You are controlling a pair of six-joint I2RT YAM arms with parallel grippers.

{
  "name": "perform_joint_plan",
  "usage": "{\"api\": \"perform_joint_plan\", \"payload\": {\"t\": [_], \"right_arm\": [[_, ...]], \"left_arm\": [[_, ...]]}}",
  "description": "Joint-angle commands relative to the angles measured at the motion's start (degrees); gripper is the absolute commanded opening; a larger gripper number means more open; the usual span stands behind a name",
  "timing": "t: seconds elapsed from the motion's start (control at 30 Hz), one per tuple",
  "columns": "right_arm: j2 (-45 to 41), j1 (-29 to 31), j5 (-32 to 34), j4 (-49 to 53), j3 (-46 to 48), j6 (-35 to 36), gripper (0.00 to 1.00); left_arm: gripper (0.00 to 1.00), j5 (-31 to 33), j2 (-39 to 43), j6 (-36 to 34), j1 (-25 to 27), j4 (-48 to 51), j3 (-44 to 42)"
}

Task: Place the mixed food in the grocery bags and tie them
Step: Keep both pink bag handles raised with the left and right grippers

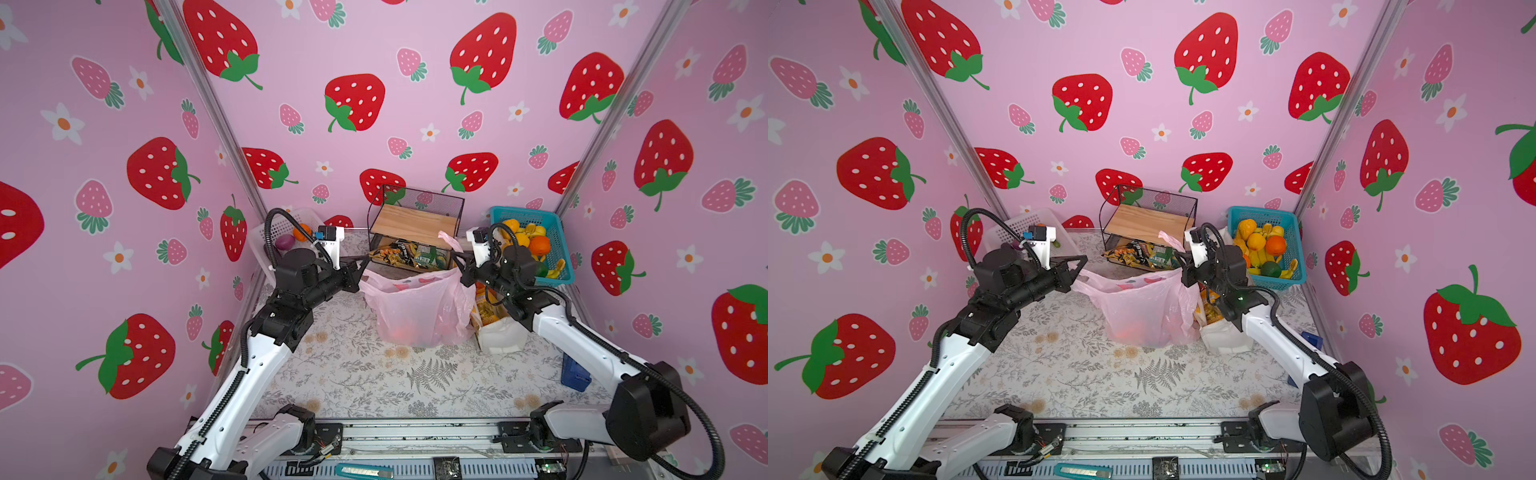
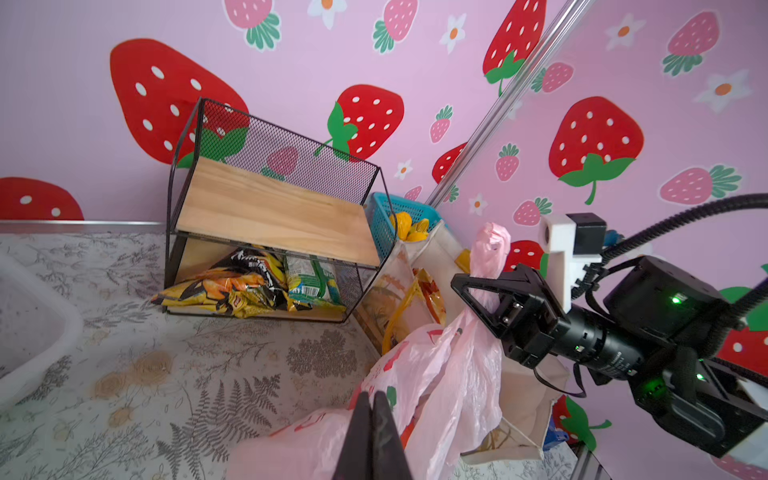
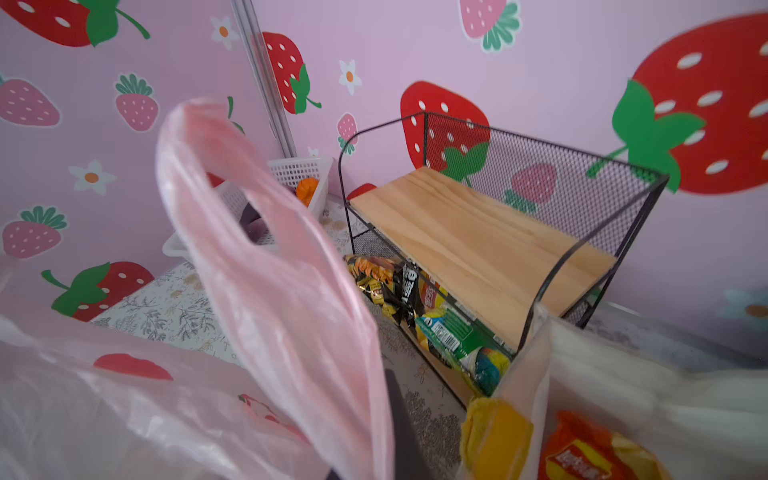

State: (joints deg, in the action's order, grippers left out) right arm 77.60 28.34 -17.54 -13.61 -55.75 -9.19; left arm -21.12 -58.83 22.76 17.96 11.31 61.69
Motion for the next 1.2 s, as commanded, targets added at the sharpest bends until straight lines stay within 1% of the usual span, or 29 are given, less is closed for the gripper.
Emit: {"api": "perform_joint_plan", "payload": {"t": [0.0, 0.07, 0.1, 0.17, 0.23, 0.27, 0.37, 0.47, 0.5, 0.57, 0.63, 0.7, 0.77, 0.9, 1.1, 1.17], "right_arm": [[0.59, -0.14, 5.15, 8.1, -5.34, -1.18, 0.38], [-1.8, 0.39, 8.63, 9.23, -6.72, -0.22, 0.56], [-3.3, 0.93, 9.88, 8.87, -6.78, 0.55, 0.62], [-6.59, 2.95, 12.51, 7.26, -6.87, 3.27, 0.83], [-9.34, 5.98, 15.31, 6.26, -7.13, 6.66, 0.91], [-10.57, 8.17, 17.32, 5.78, -7.21, 8.88, 0.93], [-12.95, 15.26, 24.58, 4.01, -7.23, 15.33, 0.98], [-14.0, 22.15, 27.79, 1.5, -6.42, 20.92, 1.0], [-14.25, 24.12, 27.68, 0.38, -5.84, 22.52, 1.0], [-13.81, 27.97, 24.92, -1.1, -4.82, 24.53, 1.0], [-11.71, 31.63, 21.59, -2.2, -4.5, 24.92, 1.0], [-8.79, 34.07, 19.15, -4.66, -3.79, 24.57, 1.0], [-5.86, 35.02, 17.26, -8.11, -3.07, 22.86, 1.0], [-0.62, 35.12, 13.47, -16.66, -1.32, 19.45, 1.0], [7.23, 35.13, 9.02, -20.74, -2.98, 17.34, 1.0], [9.09, 35.12, 8.49, -21.9, -3.14, 16.29, 1.0]], "left_arm": [[0.0, 0.69, 0.04, 0.51, 0.15, 4.89, 4.65], [0.0, -0.24, -0.04, 1.21, 0.24, 6.17, 5.32], [0.0, -0.29, -0.05, 1.46, 0.23, 6.86, 5.73], [0.0, -0.24, 0.12, 1.69, 0.41, 8.14, 6.79], [0.0, 0.15, 0.31, 1.85, 0.63, 8.93, 7.53], [0.0, 0.49, 0.34, 1.94, 0.89, 9.31, 7.93], [0.0, 1.64, 0.14, 2.03, 1.46, 10.43, 8.55], [0.0, 2.51, -0.05, 2.48, 2.04, 11.14, 9.06], [0.0, 2.71, -0.04, 2.58, 2.18, 11.27, 9.15], [0.0, 3.52, -0.06, 3.02, 2.7, 11.35, 9.24], [0.0, 4.03, -0.31, 2.99, 3.24, 11.57, 9.41], [0.0, 4.42, -0.54, 2.99, 3.64, 11.97, 9.65], [0.0, 4.61, -0.66, 2.92, 3.84, 12.07, 9.81], [0.0, 4.77, -0.44, 2.5, 4.1, 12.35, 9.94], [0.0, 4.61, -0.94, 2.28, 4.11, 12.23, 10.1], [0.0, 4.5, -1.32, 2.16, 4.13, 12.4, 10.29]]}}
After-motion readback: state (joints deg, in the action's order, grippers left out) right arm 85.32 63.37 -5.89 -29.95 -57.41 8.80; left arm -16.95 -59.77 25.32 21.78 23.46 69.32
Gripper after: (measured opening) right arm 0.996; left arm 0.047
